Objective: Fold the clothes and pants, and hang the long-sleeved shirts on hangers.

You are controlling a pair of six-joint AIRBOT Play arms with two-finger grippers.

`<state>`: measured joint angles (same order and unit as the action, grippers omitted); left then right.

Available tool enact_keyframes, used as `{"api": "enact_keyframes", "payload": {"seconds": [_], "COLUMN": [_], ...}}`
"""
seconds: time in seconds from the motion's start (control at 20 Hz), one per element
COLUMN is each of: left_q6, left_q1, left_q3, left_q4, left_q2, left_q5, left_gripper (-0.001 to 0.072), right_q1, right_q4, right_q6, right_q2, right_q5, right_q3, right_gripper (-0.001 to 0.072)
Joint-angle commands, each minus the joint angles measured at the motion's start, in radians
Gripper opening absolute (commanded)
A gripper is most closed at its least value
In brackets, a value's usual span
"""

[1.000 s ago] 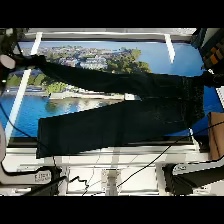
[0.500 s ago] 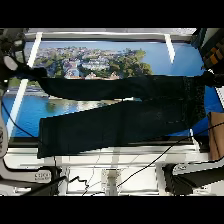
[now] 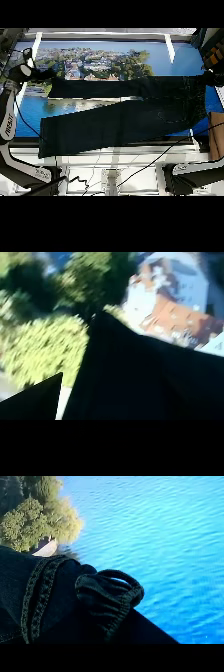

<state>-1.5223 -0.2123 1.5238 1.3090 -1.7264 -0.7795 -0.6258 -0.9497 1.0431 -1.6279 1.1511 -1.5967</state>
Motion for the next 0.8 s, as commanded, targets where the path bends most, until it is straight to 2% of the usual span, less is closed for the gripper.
{"api": "enact_keyframes", "payload": {"seconds": [0.0, 0.1, 0.3, 0.45, 0.75], "left_q6": [-0.018, 0.078, 0.246, 0.256, 0.282], "left_q1": [-0.104, -0.156, -0.188, -0.186, -0.121], "left_q3": [-0.013, -0.052, -0.159, -0.213, -0.220], "left_q4": [-0.039, -0.056, -0.229, -0.245, -0.247], "left_q2": [0.000, 0.000, 0.000, 0.000, -0.001], "left_q5": [-0.254, -0.359, -0.352, -0.239, -0.011], "left_gripper": [0.0648, 0.0648, 0.0641, 0.0475, 0.0471], "right_q1": [0.000, 0.000, 0.000, 0.000, 0.000], "right_q4": [-0.002, -0.002, -0.002, -0.002, 0.000], "right_q6": [-0.001, -0.001, -0.001, 0.000, 0.019], "right_q2": [0.000, 0.000, 0.000, 0.000, 0.000], "right_q5": [-0.003, -0.004, -0.005, -0.010, -0.011], "right_q3": [-0.001, -0.001, -0.001, -0.001, -0.001], "right_gripper": [0.0072, 0.0072, 0.0072, 0.0072, 0.0072]}}
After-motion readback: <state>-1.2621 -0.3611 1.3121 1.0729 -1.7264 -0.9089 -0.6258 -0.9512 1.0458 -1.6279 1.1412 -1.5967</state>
